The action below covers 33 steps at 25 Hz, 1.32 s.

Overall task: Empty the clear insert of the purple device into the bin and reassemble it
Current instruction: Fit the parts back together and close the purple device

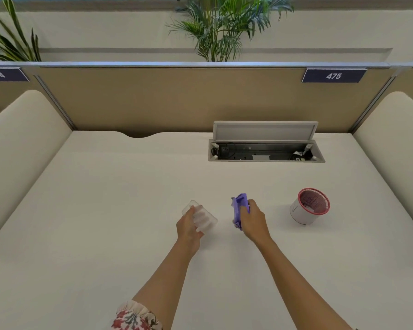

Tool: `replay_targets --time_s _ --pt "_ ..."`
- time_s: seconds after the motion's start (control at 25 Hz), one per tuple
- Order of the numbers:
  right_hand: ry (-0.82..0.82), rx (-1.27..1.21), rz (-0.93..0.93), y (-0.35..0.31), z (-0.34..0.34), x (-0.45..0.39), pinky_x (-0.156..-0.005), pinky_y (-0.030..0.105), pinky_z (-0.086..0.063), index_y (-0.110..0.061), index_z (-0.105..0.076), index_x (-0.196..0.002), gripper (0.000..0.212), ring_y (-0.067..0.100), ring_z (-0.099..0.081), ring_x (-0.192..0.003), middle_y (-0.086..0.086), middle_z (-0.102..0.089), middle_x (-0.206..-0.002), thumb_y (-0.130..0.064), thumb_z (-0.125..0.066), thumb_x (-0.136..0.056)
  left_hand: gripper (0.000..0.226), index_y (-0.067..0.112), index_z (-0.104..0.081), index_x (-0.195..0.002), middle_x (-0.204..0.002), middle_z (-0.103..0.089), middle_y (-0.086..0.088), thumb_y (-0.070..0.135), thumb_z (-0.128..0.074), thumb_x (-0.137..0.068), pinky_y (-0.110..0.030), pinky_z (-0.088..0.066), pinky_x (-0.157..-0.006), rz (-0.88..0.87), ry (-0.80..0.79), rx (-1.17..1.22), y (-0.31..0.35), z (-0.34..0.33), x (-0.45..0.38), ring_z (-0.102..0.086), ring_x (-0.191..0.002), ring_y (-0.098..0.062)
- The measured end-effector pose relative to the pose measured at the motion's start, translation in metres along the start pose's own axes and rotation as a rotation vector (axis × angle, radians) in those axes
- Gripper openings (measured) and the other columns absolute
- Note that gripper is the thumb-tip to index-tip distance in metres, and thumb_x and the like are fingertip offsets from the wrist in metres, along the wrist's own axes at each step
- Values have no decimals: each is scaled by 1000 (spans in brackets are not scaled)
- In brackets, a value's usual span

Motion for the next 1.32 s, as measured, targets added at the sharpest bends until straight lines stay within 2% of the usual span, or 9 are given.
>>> replay_targets --time_s 0.12,0.2,0.28,0.36,0.52,0.72,0.92,1.2,1.32 --pt "-83 -123 14 -19 -2 9 -56 25 -51 -12 -61 -96 17 26 -72 -71 17 -72 -88 -20 -46 -96 12 17 -63 -93 -103 -64 -19 17 -51 -96 -45 -55 -76 1 -117 2 -1 -11 7 -63 -84 -33" --pt "-118 -152 18 -25 -5 14 -60 26 -49 -5 -65 -98 23 23 -64 -70 11 -69 -86 -19 -48 -96 21 17 -61 -111 -109 -69 -20 26 -46 -100 -53 -56 -82 29 -173 -10 -4 -16 11 -67 -93 -38" --pt "-142 -154 33 -28 -8 18 -64 27 -48 -6 -67 -100 23 19 -60 -73 8 -70 -90 -20 -48 -95 48 15 -61 -126 -122 -69 -20 47 -35 -102 -57 -53 -91 130 -247 -18 -7 -21 13 -66 -110 -42" --pt "-170 -157 48 -28 -10 22 -66 25 -52 -14 -66 -105 20 18 -65 -78 6 -73 -96 -20 -49 -96 70 14 -65 -126 -125 -69 -19 62 -21 -99 -59 -51 -94 210 -275 -27 -8 -24 14 -62 -119 -43" --pt "-209 -171 96 -28 -14 32 -60 18 -52 -23 -58 -112 16 17 -71 -81 2 -76 -95 -20 -54 -97 73 15 -65 -127 -123 -70 -19 62 -16 -99 -66 -49 -94 231 -286 -72 -11 -25 20 -65 -113 -45" --pt "-191 -117 138 -24 -15 36 -60 21 -55 -28 -59 -111 23 19 -70 -91 1 -73 -102 -18 -61 -91 72 15 -69 -114 -121 -71 -20 62 -18 -99 -65 -46 -100 270 -305 -168 -10 -23 29 -62 -117 -47" --pt "-162 -88 193 -18 -15 41 -63 17 -55 -25 -67 -108 26 12 -70 -91 -2 -72 -104 -10 -60 -88 74 13 -67 -121 -125 -68 -22 63 -17 -99 -66 -45 -101 294 -345 -194 -14 -19 30 -62 -117 -47" --pt "44 -81 348 -11 -19 56 -76 10 -49 -20 -73 -112 30 5 -64 -93 -7 -67 -105 -15 -73 -82 73 10 -69 -111 -97 -78 -15 62 -19 -99 -55 -45 -102 266 -366 -162 -18 -20 37 -68 -99 -36" --pt "91 -60 374 -10 -18 56 -70 6 -47 -19 -74 -110 33 6 -63 -88 -4 -68 -102 -13 -77 -78 73 9 -69 -114 -105 -76 -17 63 -24 -98 -52 -48 -98 249 -369 -167 -18 -20 38 -68 -99 -36"
Point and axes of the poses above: each hand's wrist, its own x-axis away from the middle knuckle, its own z-axis out of the back of the hand, y = z × x, the point moved 2 cm from there along -x, towards the middle knuckle
